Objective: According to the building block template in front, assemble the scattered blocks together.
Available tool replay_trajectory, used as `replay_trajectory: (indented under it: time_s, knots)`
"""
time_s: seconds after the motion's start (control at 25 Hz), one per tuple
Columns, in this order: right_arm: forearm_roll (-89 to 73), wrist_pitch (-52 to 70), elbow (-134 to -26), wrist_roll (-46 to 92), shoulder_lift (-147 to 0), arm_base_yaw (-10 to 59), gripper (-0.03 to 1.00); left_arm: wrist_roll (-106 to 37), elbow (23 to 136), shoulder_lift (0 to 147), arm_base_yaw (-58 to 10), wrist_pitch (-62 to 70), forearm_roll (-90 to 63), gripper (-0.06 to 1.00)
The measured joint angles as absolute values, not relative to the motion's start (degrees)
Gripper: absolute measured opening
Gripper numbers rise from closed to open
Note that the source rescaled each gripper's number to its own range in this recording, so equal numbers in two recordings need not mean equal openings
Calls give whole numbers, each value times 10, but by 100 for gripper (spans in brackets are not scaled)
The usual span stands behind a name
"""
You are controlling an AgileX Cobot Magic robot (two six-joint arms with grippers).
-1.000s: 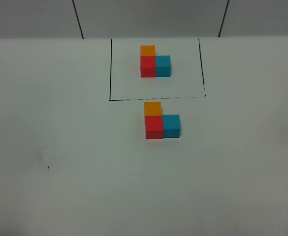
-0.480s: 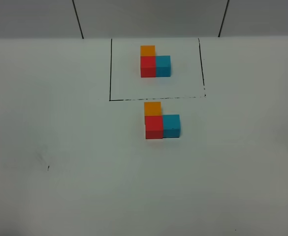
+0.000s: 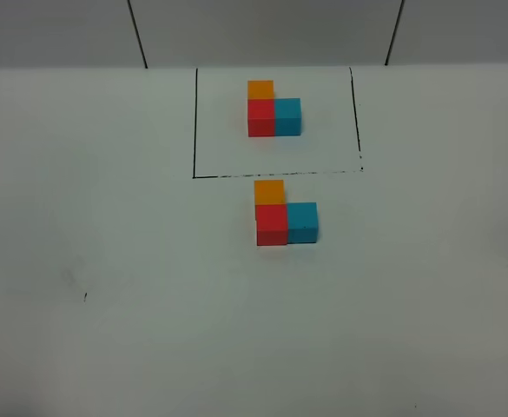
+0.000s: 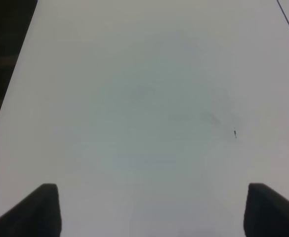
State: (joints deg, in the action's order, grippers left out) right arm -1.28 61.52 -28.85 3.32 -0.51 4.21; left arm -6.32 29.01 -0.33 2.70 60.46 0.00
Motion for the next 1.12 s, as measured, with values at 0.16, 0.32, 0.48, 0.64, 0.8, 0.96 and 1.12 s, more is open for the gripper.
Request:
replay_trajectory:
  time_s: [0.16, 0.32, 0.48, 0.64, 0.8, 0.96, 1.12]
  knots:
    - [-12, 615, -289, 33, -5, 23, 81, -63, 290, -3, 27, 605, 0, 73]
    - [-12, 615, -289, 32, -5, 8, 81, -63, 290, -3, 27, 605, 0, 73]
    - [-11, 615, -289, 32, -5, -1, 81, -63, 290, -3, 27, 605, 0, 73]
    - [-11, 615, -289, 32, -5, -7, 81, -63, 290, -3, 27, 605, 0, 73]
    - [-11, 615, -289, 32, -5, -8, 81, -63, 290, -3, 27, 605, 0, 73]
    - [-11, 615, -289, 32, -5, -8, 81, -63, 290, -3, 27, 605, 0, 73]
    - [-11, 615, -289, 32, -5, -8, 81, -63, 290, -3, 27, 605, 0, 73]
